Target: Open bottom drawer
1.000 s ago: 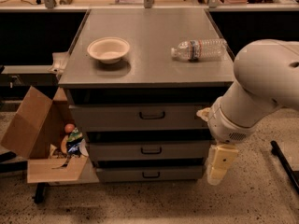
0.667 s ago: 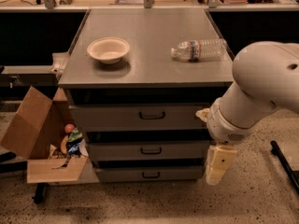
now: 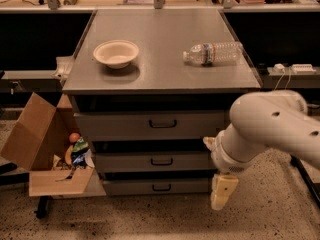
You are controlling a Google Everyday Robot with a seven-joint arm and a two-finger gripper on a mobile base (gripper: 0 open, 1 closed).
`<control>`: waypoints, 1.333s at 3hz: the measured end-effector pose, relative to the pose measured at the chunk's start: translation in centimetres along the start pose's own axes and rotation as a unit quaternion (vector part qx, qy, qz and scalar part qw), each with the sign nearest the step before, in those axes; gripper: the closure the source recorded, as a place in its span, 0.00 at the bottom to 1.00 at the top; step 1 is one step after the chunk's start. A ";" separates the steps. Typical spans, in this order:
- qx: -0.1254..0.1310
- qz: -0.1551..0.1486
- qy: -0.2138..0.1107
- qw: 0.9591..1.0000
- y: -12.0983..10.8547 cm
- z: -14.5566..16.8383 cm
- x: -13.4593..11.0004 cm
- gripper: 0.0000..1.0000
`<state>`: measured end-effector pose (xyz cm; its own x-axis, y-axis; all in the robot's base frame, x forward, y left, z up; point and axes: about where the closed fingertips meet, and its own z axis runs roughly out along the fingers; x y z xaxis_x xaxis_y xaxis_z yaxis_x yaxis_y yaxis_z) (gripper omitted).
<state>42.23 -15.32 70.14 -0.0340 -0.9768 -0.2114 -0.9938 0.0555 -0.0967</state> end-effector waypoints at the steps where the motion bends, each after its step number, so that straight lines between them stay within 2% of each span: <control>1: -0.006 -0.006 -0.009 1.000 0.3 7.4 0.7 0.00; 2: -0.024 -0.009 -0.021 0.999 0.7 12.6 0.9 0.00; 3: -0.054 -0.006 -0.040 0.998 1.2 18.2 1.3 0.00; 4: -0.087 0.005 -0.065 0.994 1.3 21.8 2.0 0.00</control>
Offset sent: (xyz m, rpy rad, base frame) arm 0.0084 0.0296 -0.1940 0.0760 0.0842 0.0526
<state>43.15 -12.72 48.33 -0.0409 -0.9410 -0.3358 -0.9972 0.0173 0.0729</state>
